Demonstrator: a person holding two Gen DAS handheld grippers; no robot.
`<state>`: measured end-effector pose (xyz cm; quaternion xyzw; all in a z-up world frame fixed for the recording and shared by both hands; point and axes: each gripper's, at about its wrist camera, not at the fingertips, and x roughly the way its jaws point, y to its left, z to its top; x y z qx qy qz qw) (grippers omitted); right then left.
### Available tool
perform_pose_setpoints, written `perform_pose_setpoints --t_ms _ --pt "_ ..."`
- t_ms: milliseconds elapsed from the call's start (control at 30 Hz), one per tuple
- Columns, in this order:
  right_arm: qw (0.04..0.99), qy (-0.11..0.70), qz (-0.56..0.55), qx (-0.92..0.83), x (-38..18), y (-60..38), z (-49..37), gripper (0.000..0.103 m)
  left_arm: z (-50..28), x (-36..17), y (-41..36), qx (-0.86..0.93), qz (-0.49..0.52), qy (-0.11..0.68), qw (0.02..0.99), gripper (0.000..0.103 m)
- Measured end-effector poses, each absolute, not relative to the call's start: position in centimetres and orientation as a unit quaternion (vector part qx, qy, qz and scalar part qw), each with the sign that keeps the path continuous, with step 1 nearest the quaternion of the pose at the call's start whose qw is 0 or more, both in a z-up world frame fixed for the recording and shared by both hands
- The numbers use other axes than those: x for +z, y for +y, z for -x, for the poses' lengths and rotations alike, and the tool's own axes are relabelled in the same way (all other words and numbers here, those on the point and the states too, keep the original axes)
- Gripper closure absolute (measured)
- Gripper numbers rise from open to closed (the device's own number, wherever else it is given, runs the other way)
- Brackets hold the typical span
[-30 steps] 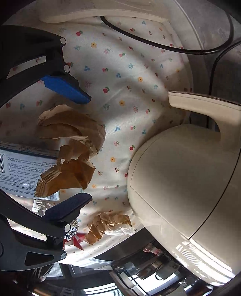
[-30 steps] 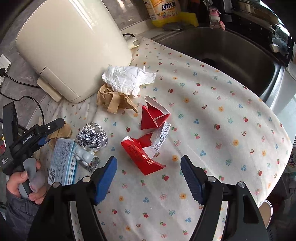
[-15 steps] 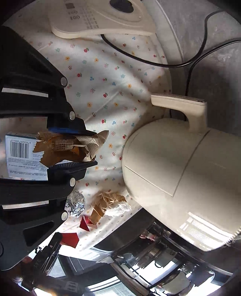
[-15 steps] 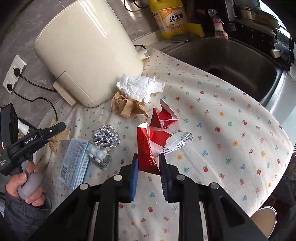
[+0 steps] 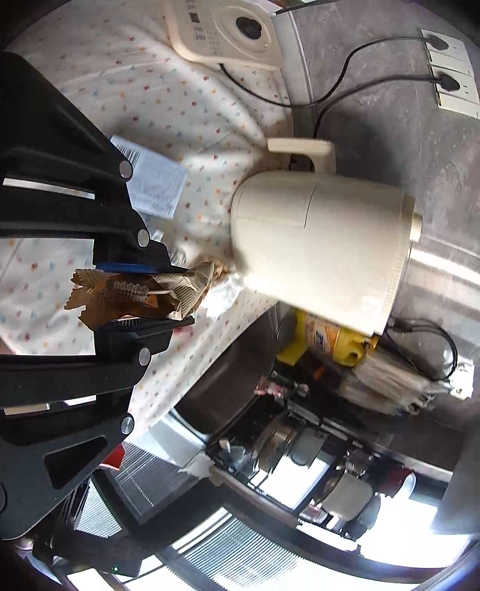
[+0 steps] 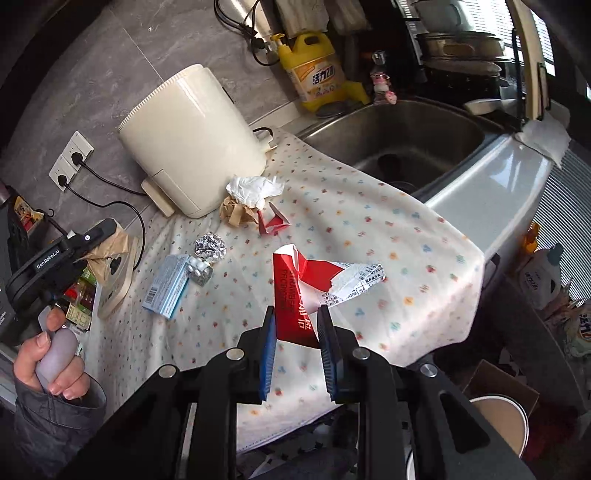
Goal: Collect trash
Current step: 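Carry the brown wrapper and red packet over the trash bin and open both tools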
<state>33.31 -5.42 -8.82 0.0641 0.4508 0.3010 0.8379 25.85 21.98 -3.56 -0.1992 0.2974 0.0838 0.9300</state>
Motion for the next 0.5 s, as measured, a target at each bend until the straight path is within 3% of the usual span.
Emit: perform_pose_setpoints --t_ms 500 --pt "0.837 0.484 -0.064 0.248 -12.6 -22.8 -27.7 0.081 -24.1 -6.9 2.1 -0.038 0.182 0.347 0.919 0.086"
